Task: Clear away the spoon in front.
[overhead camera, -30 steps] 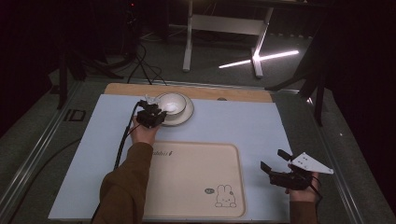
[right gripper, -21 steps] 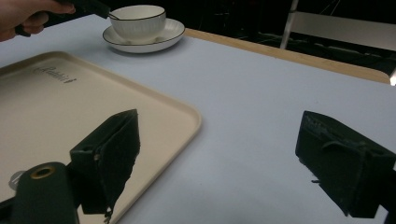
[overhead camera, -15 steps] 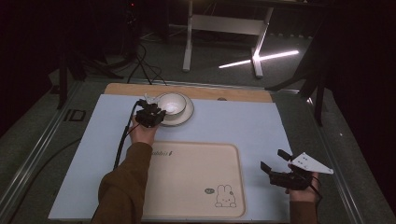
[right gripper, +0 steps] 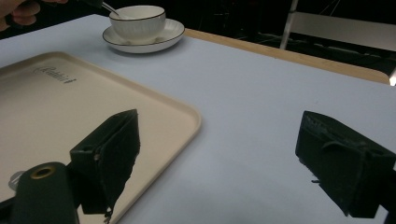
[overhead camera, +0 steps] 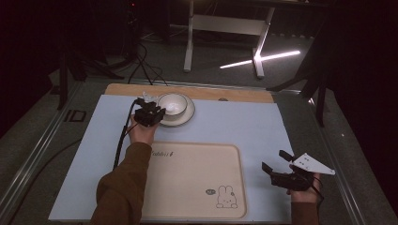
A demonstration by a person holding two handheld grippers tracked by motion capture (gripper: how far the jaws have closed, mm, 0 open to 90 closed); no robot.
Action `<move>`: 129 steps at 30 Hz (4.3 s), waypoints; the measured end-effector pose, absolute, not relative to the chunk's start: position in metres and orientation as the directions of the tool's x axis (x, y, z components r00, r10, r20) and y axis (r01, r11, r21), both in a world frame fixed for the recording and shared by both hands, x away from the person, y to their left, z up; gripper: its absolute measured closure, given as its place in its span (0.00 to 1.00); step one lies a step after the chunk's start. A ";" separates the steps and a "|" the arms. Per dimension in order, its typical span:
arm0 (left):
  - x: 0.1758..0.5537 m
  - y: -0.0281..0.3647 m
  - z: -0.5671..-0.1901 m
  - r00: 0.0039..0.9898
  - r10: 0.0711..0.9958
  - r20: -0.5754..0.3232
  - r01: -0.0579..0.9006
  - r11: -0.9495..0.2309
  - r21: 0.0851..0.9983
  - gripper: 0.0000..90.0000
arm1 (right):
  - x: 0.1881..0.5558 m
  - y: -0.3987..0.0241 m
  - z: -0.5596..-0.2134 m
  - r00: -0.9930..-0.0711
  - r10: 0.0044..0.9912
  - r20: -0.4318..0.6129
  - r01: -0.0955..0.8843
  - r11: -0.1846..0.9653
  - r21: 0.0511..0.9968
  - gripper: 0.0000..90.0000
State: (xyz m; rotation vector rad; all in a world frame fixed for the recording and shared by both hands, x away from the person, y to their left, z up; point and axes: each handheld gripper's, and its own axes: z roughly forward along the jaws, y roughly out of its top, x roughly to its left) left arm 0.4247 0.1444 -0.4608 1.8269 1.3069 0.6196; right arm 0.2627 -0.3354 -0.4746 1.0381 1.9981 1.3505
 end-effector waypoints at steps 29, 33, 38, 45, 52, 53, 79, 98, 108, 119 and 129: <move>0.385 0.138 -0.424 0.351 0.936 -0.015 0.515 -0.179 0.838 0.83 | 0.262 -0.336 -0.475 -0.574 0.819 0.002 0.307 0.213 0.928 0.15; 0.378 0.138 -0.422 0.344 0.939 -0.016 0.513 -0.173 0.841 0.83 | 0.262 -0.336 -0.475 -0.573 0.819 0.002 0.307 0.213 0.927 0.15; 0.371 0.139 -0.422 0.343 0.939 -0.002 0.511 -0.185 0.839 0.83 | 0.262 -0.336 -0.475 -0.573 0.819 0.000 0.305 0.213 0.928 0.15; 0.358 0.144 -0.422 0.313 0.950 -0.001 0.498 -0.163 0.852 0.83 | 0.262 -0.336 -0.475 -0.573 0.820 0.000 0.305 0.213 0.928 0.15; 0.348 0.150 -0.423 0.297 0.955 0.008 0.496 -0.162 0.853 0.83 | 0.262 -0.336 -0.474 -0.572 0.820 0.000 0.304 0.212 0.929 0.15; 0.347 0.150 -0.424 0.293 0.956 0.006 0.495 -0.157 0.855 0.83 | 0.262 -0.336 -0.474 -0.572 0.821 0.000 0.304 0.212 0.929 0.15; 0.313 0.167 -0.450 0.230 0.972 -0.036 0.526 -0.093 0.845 0.83 | 0.262 -0.336 -0.474 -0.568 0.823 -0.001 0.304 0.211 0.929 0.15; 0.292 0.169 -0.460 0.216 0.976 -0.039 0.527 -0.083 0.846 0.83 | 0.262 -0.336 -0.474 -0.569 0.822 -0.005 0.301 0.214 0.929 0.15; 0.283 0.168 -0.465 0.212 0.977 -0.039 0.530 -0.081 0.844 0.83 | 0.262 -0.336 -0.474 -0.568 0.823 -0.004 0.302 0.214 0.929 0.15; 0.273 0.169 -0.471 0.205 0.977 -0.056 0.535 -0.064 0.843 0.83 | 0.262 -0.336 -0.474 -0.569 0.823 -0.005 0.302 0.214 0.929 0.15; 0.264 0.169 -0.472 0.204 0.976 -0.074 0.533 -0.048 0.845 0.83 | 0.262 -0.336 -0.475 -0.570 0.821 -0.005 0.303 0.216 0.928 0.15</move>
